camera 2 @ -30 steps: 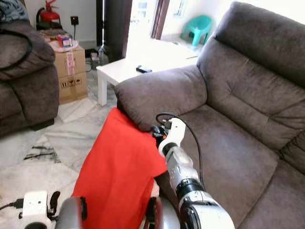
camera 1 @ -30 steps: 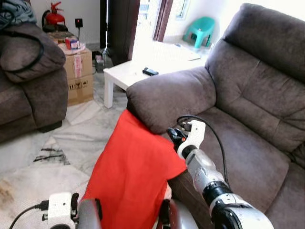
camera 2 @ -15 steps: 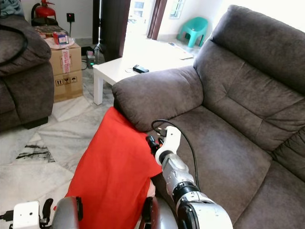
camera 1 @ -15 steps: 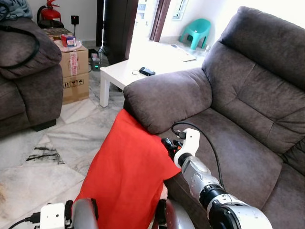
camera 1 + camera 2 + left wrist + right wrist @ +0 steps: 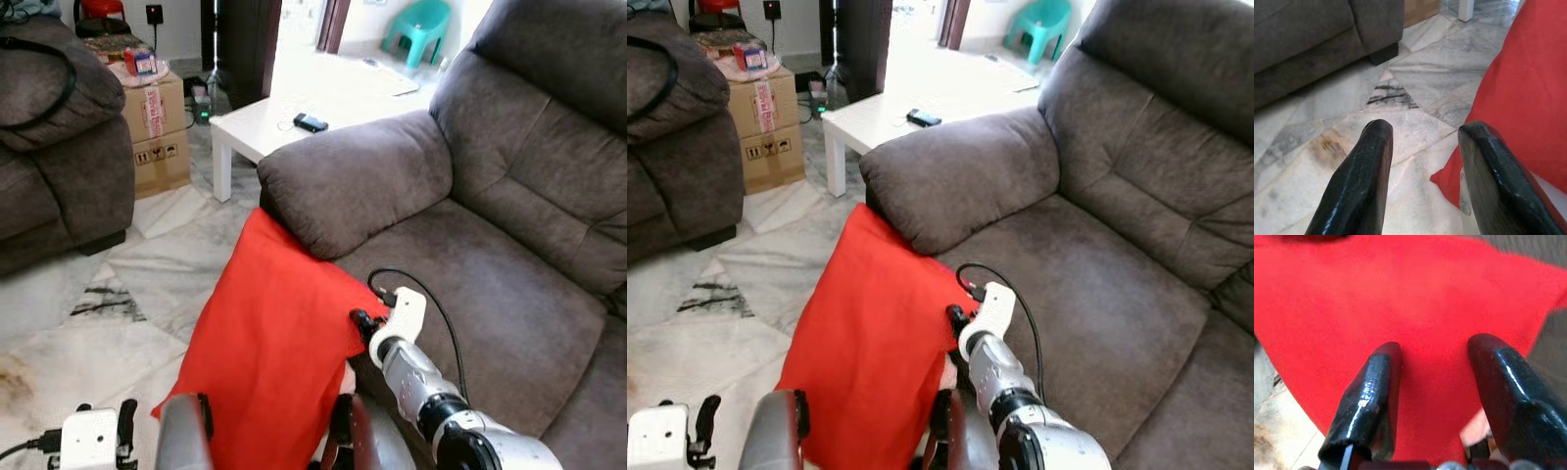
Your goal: Move the pillow to the sofa from floor
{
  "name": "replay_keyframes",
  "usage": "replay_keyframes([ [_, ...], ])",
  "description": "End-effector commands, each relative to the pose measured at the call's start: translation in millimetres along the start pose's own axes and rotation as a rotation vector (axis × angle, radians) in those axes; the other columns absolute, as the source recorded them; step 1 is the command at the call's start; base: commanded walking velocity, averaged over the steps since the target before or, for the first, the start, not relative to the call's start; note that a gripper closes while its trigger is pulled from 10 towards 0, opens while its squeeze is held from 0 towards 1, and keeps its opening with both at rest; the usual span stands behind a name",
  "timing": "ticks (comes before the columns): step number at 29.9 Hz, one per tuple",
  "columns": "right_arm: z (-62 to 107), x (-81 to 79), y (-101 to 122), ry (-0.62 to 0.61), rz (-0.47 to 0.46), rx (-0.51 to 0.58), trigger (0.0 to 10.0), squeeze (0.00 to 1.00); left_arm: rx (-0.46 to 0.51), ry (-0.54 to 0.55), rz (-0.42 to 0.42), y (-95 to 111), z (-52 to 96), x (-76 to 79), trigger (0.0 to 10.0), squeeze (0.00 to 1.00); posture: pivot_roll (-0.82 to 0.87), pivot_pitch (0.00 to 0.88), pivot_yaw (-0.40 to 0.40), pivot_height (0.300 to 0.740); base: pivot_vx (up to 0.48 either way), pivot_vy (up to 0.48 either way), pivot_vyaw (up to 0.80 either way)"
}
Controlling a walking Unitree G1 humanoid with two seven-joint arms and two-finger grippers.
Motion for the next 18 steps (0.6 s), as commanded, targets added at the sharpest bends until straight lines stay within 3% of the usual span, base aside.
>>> replay_keyframes([
  [1,2.7,14.9,-4,-0.039,-0.021,-0.010,10.0,0.00,0.006,-0.035,0.004,7,3.5,4.9,10.0,0.00,0.28,0.179,-0.177,0.572,0.000,0.000,0.00],
  [11,5.4,28.3,1,-0.057,-0.099,0.021,10.0,0.00,0.125,-0.053,-0.013,57,1.5,0.7,10.0,0.00,0.26,0.231,-0.158,0.572,0.000,0.000,0.00],
  [18,2.9,15.2,25,0.039,-0.293,0.101,10.0,0.00,0.176,-0.062,0.005,80,-0.4,0.9,10.0,0.00,0.26,0.251,-0.170,0.572,0.000,0.000,0.00],
])
Point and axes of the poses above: a point about 5 cm out from each wrist's last joint towards the gripper, its own z axis pointing back from the gripper into the wrist, its own y axis along the axis of the wrist's last joint, x = y × z, the point moved 5 cm from there along -z, pointing out of the wrist towards the gripper, and after that the axes turned 2 degrees about -z, right-handed, at the moved point
